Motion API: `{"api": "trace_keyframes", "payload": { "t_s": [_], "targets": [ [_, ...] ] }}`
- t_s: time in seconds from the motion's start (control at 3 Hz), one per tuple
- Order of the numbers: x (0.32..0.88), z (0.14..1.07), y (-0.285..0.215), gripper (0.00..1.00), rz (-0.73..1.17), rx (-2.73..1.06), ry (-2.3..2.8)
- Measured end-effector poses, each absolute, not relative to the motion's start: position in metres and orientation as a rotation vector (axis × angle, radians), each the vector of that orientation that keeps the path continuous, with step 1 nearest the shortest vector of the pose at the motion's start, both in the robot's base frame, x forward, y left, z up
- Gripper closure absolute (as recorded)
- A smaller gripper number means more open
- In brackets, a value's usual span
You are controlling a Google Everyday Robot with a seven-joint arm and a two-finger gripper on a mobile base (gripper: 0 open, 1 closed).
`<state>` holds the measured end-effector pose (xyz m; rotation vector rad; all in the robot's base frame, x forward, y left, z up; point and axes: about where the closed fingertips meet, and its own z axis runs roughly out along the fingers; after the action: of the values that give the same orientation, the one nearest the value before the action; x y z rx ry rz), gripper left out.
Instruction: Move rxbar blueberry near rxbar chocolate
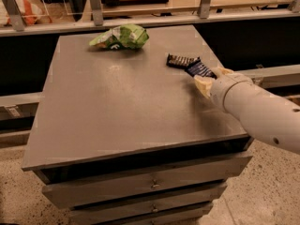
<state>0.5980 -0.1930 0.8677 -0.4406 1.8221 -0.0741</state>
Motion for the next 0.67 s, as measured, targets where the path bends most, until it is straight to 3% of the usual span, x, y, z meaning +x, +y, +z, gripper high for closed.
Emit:
{"api": "trace_keyframes", "payload": {
  "t_s": [0.67],
  "targets": [
    [0.6160,0.8571,-0.1755,1.00,-0.055,-0.444,1.832]
  ]
}}
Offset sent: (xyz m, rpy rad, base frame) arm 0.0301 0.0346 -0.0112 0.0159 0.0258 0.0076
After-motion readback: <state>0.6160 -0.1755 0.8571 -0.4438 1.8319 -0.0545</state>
